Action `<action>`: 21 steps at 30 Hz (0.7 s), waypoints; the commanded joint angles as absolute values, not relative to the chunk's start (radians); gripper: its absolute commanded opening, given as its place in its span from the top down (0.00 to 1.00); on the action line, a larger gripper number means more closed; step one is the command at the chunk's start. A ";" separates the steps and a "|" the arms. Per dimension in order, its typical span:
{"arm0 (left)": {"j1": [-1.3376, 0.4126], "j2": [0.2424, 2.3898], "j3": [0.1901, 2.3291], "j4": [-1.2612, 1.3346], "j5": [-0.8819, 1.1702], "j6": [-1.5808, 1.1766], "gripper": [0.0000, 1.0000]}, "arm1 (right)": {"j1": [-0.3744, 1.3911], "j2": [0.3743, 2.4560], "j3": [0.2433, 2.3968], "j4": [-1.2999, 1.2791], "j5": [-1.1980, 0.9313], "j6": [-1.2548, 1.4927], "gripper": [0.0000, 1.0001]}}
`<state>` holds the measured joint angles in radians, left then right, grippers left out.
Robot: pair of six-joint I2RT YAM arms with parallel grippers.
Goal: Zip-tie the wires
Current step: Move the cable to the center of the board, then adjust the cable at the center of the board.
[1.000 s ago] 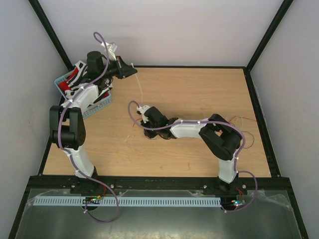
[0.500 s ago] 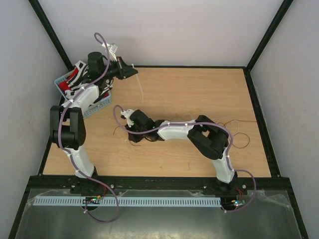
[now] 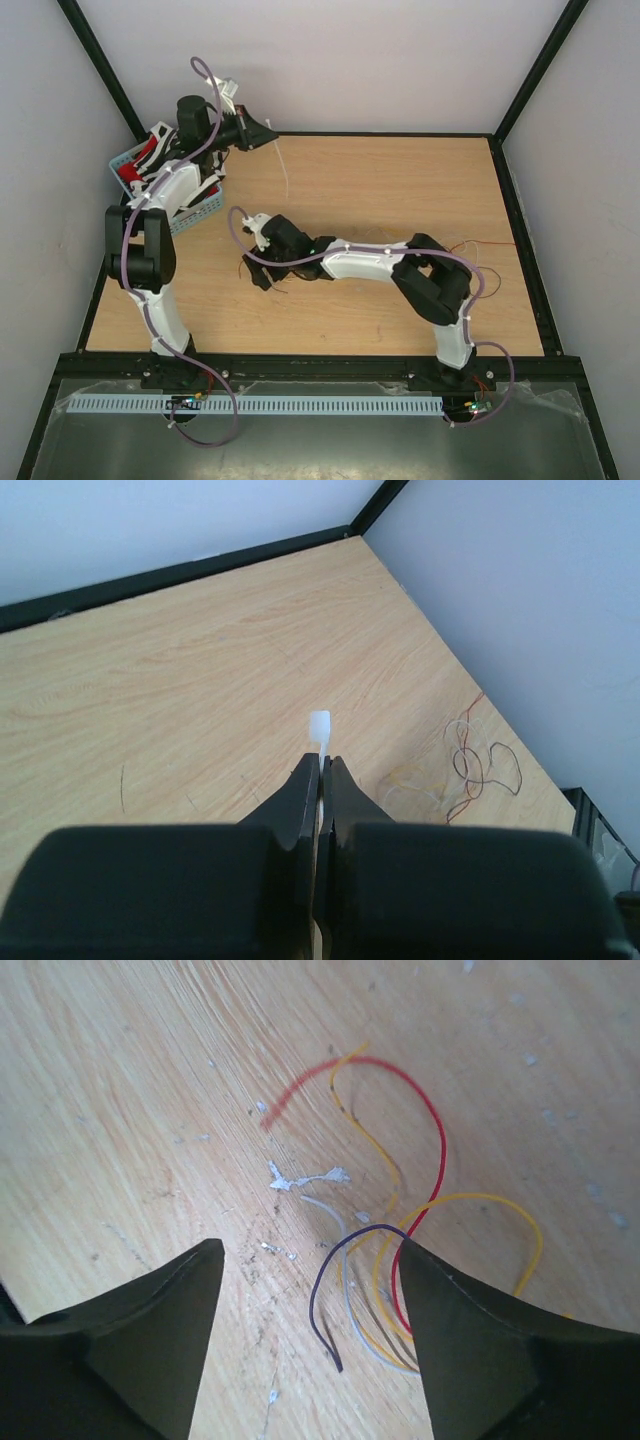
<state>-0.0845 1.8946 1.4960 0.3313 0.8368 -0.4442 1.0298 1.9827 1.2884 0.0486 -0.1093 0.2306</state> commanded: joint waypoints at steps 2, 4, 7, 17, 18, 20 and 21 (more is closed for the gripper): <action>-0.095 1.962 1.584 0.366 0.879 -0.422 1.00 | 1.019 1.810 1.277 -0.020 -0.044 0.196 0.14; -0.107 1.978 1.603 0.366 0.875 -0.416 1.00 | 1.002 1.754 1.252 -0.053 -0.019 0.191 0.11; -0.131 2.005 1.633 0.367 0.863 -0.405 1.00 | 0.953 1.657 1.176 -0.085 0.010 0.185 0.07; -0.204 2.163 1.823 0.368 0.825 -0.367 1.00 | 0.750 1.231 0.842 -0.103 0.077 0.198 0.00; -0.210 2.178 1.841 0.367 0.825 -0.362 1.00 | 0.729 1.174 0.812 -0.104 0.083 0.200 0.00; -0.219 2.211 1.878 0.368 0.822 -0.350 1.00 | 0.687 1.094 0.759 -0.114 0.101 0.204 0.01; -0.225 2.226 1.894 0.368 0.821 -0.346 1.00 | 0.668 1.053 0.733 -0.119 0.112 0.204 0.01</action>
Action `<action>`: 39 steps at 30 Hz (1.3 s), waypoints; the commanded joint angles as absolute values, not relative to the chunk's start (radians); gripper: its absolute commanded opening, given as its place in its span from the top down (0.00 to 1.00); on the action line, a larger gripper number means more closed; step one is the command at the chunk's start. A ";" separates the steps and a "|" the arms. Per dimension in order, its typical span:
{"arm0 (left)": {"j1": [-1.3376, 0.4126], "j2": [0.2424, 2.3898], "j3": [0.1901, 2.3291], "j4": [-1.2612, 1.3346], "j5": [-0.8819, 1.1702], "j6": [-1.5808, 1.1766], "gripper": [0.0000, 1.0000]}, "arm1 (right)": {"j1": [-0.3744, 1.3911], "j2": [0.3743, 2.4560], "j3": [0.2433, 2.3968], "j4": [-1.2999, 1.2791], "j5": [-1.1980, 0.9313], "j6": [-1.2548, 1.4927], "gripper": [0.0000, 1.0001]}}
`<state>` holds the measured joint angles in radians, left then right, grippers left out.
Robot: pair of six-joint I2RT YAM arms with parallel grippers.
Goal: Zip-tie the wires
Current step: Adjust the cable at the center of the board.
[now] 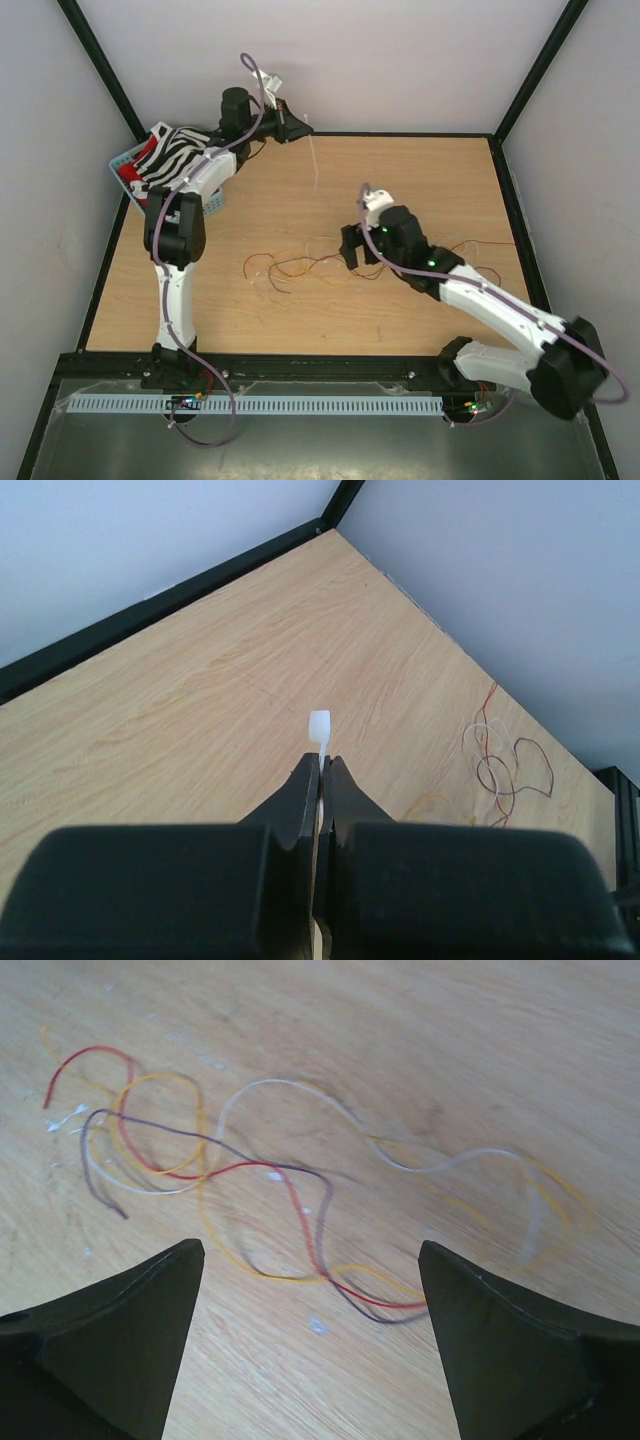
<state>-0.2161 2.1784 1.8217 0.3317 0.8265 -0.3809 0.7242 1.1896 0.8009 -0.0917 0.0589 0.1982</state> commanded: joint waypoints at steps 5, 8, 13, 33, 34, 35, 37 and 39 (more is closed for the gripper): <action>-0.242 2.293 1.950 0.368 0.827 -0.357 1.00 | 0.564 0.905 0.617 -0.145 0.134 0.209 0.01; -0.258 2.307 1.946 0.369 0.825 -0.348 1.00 | 0.529 0.870 0.580 -0.151 0.122 0.207 0.01; -0.272 2.329 1.929 0.370 0.827 -0.356 1.00 | 0.512 0.875 0.565 -0.152 0.118 0.198 0.01; -0.260 2.348 1.833 0.426 0.840 -0.445 1.00 | 0.504 0.922 0.560 -0.132 0.129 0.205 0.01; -0.262 2.341 1.830 0.429 0.838 -0.457 1.00 | 0.504 0.925 0.560 -0.129 0.124 0.207 0.01; -0.266 2.330 1.829 0.429 0.839 -0.471 1.00 | 0.504 0.929 0.561 -0.126 0.118 0.208 0.01; -0.270 2.308 1.829 0.431 0.849 -0.519 1.00 | 0.504 0.937 0.563 -0.123 0.109 0.213 0.01; -0.276 2.281 1.824 0.432 0.869 -0.571 1.00 | 0.504 0.940 0.563 -0.118 0.106 0.218 0.01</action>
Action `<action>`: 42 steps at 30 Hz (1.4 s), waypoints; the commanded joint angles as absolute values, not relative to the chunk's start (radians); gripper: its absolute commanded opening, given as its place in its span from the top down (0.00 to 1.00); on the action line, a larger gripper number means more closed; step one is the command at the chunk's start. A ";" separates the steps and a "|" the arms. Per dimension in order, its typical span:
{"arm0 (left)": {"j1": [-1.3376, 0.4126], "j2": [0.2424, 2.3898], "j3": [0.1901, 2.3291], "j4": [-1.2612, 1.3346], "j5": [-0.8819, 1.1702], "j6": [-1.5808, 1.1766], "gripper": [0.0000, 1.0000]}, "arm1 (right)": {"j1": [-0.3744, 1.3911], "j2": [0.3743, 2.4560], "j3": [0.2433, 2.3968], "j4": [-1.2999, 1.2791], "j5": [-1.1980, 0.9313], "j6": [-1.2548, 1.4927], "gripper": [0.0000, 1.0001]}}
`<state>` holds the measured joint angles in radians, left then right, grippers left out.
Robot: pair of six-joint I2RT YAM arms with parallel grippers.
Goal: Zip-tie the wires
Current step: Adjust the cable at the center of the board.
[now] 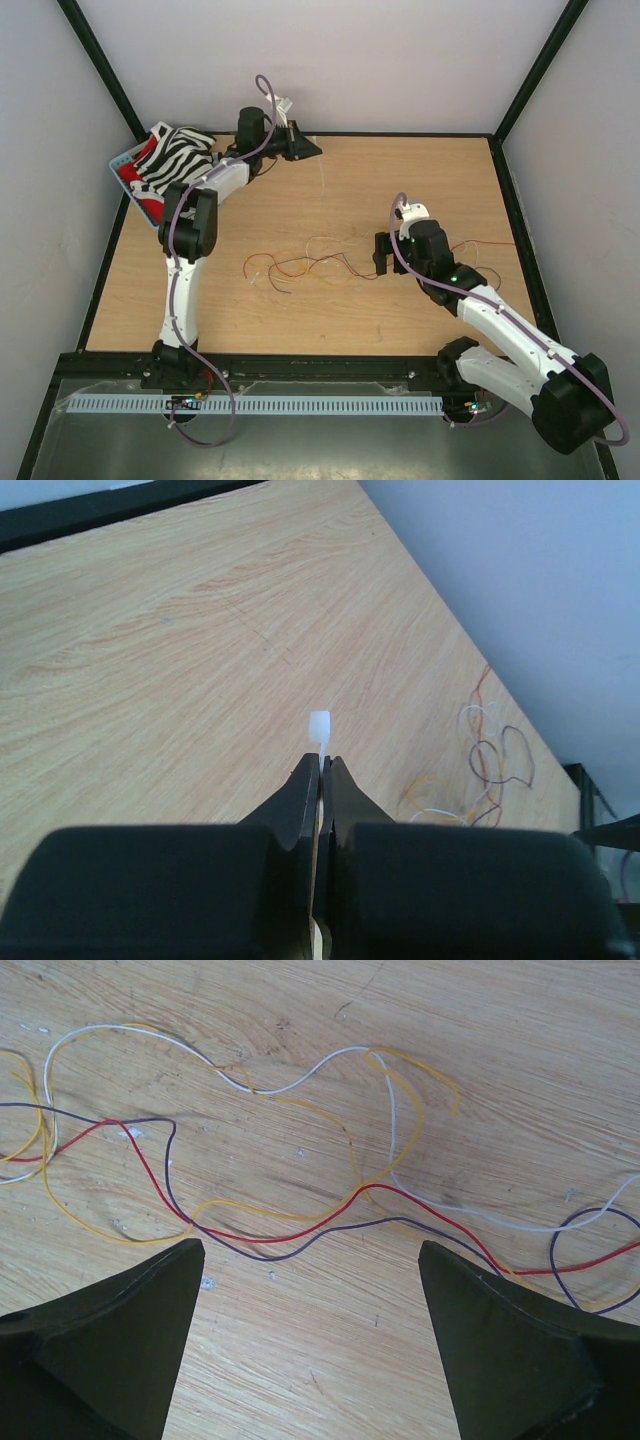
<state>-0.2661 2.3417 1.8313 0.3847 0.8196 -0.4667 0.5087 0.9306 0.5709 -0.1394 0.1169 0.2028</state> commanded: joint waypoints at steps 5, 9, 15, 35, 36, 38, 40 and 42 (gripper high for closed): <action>-0.284 2.222 1.774 0.436 0.904 -0.681 1.00 | 0.503 0.941 0.558 -0.106 0.093 0.228 0.01; -0.282 2.242 1.765 0.470 0.945 -0.797 1.00 | 0.504 0.947 0.554 -0.101 0.077 0.235 0.01; -0.286 2.275 1.778 0.574 0.975 -0.963 1.00 | 0.504 0.947 0.550 -0.098 0.077 0.241 0.01; -0.219 2.412 1.749 0.579 0.977 -0.790 1.00 | 0.504 0.948 0.542 -0.085 0.063 0.241 0.01; -0.214 2.416 1.748 0.580 0.984 -0.774 1.00 | 0.504 0.944 0.540 -0.082 0.065 0.239 0.01; -0.210 2.420 1.740 0.580 0.993 -0.729 1.00 | 0.504 0.937 0.532 -0.074 0.071 0.235 0.01; -0.210 2.420 1.730 0.580 1.006 -0.681 1.00 | 0.504 0.929 0.527 -0.068 0.078 0.228 0.01; -0.208 2.422 1.726 0.579 1.024 -0.642 1.00 | 0.504 0.919 0.521 -0.064 0.082 0.226 0.01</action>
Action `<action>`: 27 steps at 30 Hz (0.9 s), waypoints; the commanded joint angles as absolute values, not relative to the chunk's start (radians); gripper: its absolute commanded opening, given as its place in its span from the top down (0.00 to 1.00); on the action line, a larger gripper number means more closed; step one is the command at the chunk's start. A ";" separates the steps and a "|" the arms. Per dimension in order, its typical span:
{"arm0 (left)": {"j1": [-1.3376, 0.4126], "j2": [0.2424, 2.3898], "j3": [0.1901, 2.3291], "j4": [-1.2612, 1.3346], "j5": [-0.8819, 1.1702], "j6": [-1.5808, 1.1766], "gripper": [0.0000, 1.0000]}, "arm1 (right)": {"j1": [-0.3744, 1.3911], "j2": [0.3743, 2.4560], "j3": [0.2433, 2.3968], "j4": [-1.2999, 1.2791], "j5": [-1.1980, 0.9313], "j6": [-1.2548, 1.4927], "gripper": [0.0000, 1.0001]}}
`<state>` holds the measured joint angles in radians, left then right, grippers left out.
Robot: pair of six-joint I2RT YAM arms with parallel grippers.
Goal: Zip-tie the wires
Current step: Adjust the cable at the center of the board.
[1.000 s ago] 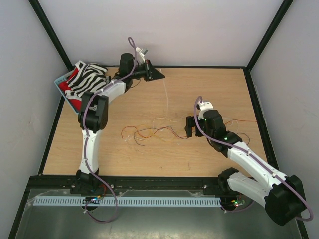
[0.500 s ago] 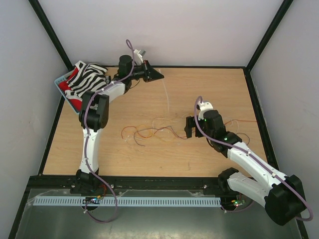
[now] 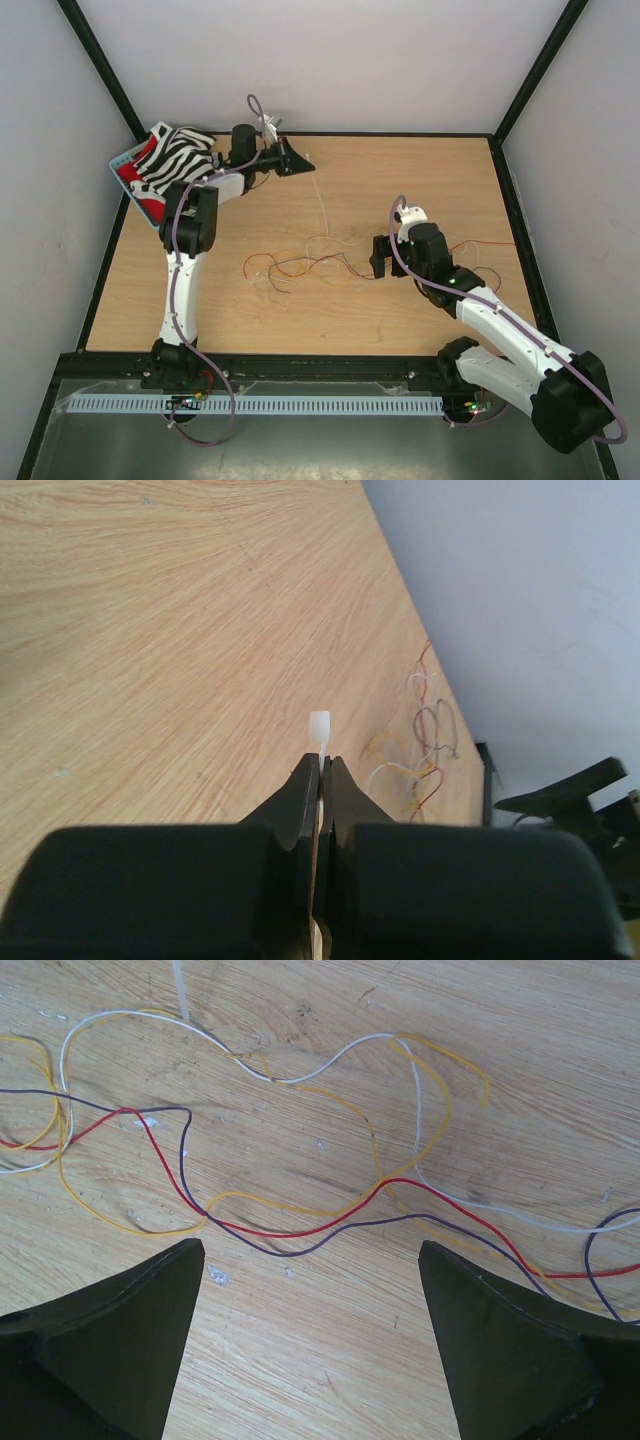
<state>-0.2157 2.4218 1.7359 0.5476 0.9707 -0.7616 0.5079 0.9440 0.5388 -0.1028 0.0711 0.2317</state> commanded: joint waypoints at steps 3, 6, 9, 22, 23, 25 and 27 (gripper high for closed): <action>-0.209 2.430 1.726 0.580 1.056 -0.593 1.00 | 0.504 0.907 0.513 -0.059 0.089 0.221 0.01; -0.213 2.431 1.721 0.580 1.087 -0.552 1.00 | 0.504 0.899 0.503 -0.054 0.094 0.218 0.01; -0.221 2.422 1.698 0.581 1.107 -0.519 1.00 | 0.503 0.894 0.496 -0.048 0.093 0.218 0.01; -0.272 2.335 1.543 0.580 1.079 -0.443 1.00 | 0.505 0.914 0.471 -0.023 0.024 0.197 0.00; -0.276 2.325 1.527 0.580 1.073 -0.437 1.00 | 0.505 0.918 0.471 -0.021 0.005 0.210 0.00; -0.282 2.308 1.497 0.581 1.060 -0.427 1.00 | 0.506 0.932 0.471 -0.015 -0.048 0.239 0.00; -0.286 2.295 1.466 0.583 1.055 -0.420 1.00 | 0.508 0.948 0.477 -0.022 -0.112 0.272 0.00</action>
